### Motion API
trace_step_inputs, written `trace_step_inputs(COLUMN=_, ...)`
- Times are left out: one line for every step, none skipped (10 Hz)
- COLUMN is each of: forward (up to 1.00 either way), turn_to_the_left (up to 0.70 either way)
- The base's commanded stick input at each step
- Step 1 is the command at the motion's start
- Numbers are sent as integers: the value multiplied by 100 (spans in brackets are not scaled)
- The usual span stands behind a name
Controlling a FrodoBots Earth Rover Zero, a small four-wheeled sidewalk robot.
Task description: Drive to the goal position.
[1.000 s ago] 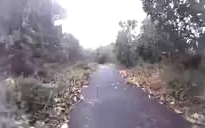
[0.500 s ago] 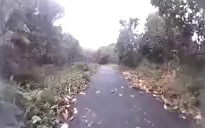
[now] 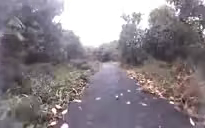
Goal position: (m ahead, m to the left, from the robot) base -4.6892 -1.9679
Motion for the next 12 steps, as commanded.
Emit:
trace_step_inputs(forward=100, turn_to_the_left=0)
trace_step_inputs(forward=100, turn_to_the_left=-5)
trace_step_inputs(forward=100, turn_to_the_left=-8)
trace_step_inputs(forward=100, turn_to_the_left=-9)
trace_step_inputs(forward=100, turn_to_the_left=-7)
trace_step_inputs(forward=100, turn_to_the_left=0)
trace_step_inputs(forward=100, turn_to_the_left=0)
trace_step_inputs(forward=100, turn_to_the_left=-35)
trace_step_inputs(forward=100, turn_to_the_left=-32)
trace_step_inputs(forward=100, turn_to_the_left=-30)
trace_step_inputs(forward=100, turn_to_the_left=0)
trace_step_inputs(forward=100, turn_to_the_left=0)
